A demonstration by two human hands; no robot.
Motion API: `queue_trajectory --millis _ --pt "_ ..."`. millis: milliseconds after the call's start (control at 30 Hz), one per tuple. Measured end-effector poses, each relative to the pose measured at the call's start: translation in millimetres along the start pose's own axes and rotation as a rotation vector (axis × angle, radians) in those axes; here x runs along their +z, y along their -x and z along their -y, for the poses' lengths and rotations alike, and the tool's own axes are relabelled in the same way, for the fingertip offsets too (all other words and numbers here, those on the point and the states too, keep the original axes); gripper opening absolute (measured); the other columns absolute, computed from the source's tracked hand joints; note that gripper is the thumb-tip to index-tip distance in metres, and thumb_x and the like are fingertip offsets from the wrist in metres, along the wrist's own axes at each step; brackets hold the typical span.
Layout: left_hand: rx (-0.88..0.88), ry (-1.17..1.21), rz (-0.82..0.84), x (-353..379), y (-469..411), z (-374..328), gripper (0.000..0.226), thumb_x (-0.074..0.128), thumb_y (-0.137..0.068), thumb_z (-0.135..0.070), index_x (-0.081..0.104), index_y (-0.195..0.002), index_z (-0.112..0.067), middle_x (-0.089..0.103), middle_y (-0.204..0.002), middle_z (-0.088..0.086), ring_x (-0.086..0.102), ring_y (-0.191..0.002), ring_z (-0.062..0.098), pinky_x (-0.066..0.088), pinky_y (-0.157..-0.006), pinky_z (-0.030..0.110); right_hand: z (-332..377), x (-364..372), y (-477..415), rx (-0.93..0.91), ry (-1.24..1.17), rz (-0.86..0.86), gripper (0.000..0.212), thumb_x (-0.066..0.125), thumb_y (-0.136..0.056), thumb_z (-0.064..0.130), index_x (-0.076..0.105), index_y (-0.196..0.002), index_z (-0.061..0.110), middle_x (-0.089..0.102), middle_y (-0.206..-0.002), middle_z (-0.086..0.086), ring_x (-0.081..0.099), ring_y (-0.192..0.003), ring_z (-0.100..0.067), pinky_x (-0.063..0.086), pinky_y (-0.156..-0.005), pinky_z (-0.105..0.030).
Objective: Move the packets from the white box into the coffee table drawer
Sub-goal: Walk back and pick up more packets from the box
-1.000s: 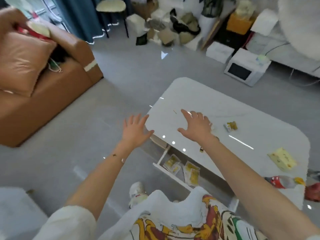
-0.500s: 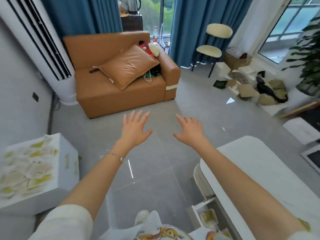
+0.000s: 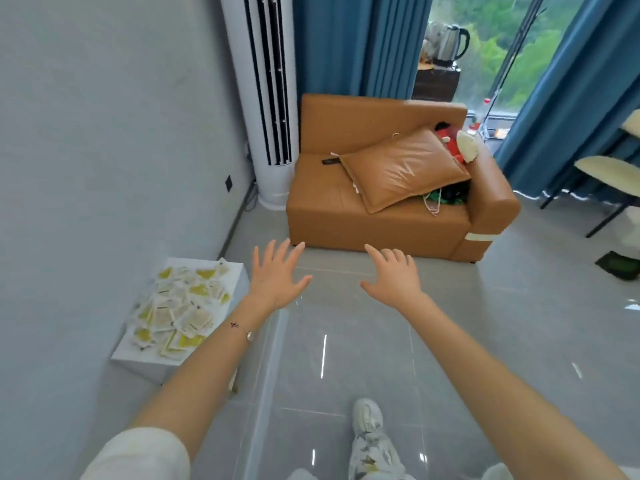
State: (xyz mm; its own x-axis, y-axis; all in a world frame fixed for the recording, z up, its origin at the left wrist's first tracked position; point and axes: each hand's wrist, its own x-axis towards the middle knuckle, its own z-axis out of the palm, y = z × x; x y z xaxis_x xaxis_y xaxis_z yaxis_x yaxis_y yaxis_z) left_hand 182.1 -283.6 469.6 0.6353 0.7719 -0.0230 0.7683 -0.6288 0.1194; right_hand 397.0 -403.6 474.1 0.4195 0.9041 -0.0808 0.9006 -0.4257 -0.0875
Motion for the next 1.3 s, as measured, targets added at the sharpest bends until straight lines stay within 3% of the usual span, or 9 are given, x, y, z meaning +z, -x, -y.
queue_trajectory --millis 333,700,967,1133,1300 --pt "-0.388 0.026 -0.020 9.4 -84.8 62.5 0.070 0.030 -0.094 -0.061 0.003 -0.152 -0.033 0.007 -0.161 0.002 0.001 -0.147 0.028 0.000 -0.117 0.054 29.8 1.3 -179.2 -0.323 0.026 0.066 0.082 0.054 -0.087 0.054 0.011 -0.153 0.031 0.035 -0.147 -0.003 0.023 -0.141 -0.029 0.016 -0.117 -0.046" --pt "-0.849 0.110 -0.032 26.4 -80.1 107.0 0.070 0.034 -0.094 -0.061 0.008 -0.152 -0.033 0.009 -0.161 0.001 0.002 -0.148 0.028 0.000 -0.117 0.052 121.7 -1.5 -305.6 -0.742 0.080 0.150 0.082 0.050 -0.088 0.058 0.010 -0.153 0.030 0.031 -0.152 -0.009 0.023 -0.143 -0.029 0.017 -0.118 -0.047" --pt "-1.091 0.110 -0.045 48.2 -65.6 180.3 0.090 0.003 -0.073 -0.075 0.008 -0.153 -0.033 0.010 -0.161 0.000 0.003 -0.148 0.028 0.000 -0.116 0.051 209.4 22.2 -366.4 -0.918 0.091 0.192 0.081 0.050 -0.088 0.057 0.011 -0.153 0.031 0.031 -0.153 -0.009 0.022 -0.143 -0.029 0.017 -0.117 -0.046" --pt "-1.220 0.213 -0.073 66.4 -69.2 232.8 0.070 0.033 -0.093 -0.063 0.012 -0.152 -0.032 0.012 -0.161 0.001 0.005 -0.147 0.028 0.003 -0.117 0.051 259.3 43.0 -398.8 -0.956 0.155 0.234 0.080 0.050 -0.088 0.057 0.010 -0.153 0.031 0.030 -0.153 -0.008 0.022 -0.143 -0.028 0.020 -0.116 -0.044" --pt "-1.294 0.274 -0.026 87.5 -75.9 286.6 0.070 0.034 -0.093 -0.063 0.013 -0.152 -0.032 0.014 -0.160 0.001 0.008 -0.147 0.028 0.006 -0.117 0.053 316.0 64.5 -436.2 -0.952 0.163 0.313 0.079 0.051 -0.087 0.054 0.012 -0.153 0.031 0.034 -0.150 -0.008 0.026 -0.140 -0.028 0.023 -0.114 -0.042"
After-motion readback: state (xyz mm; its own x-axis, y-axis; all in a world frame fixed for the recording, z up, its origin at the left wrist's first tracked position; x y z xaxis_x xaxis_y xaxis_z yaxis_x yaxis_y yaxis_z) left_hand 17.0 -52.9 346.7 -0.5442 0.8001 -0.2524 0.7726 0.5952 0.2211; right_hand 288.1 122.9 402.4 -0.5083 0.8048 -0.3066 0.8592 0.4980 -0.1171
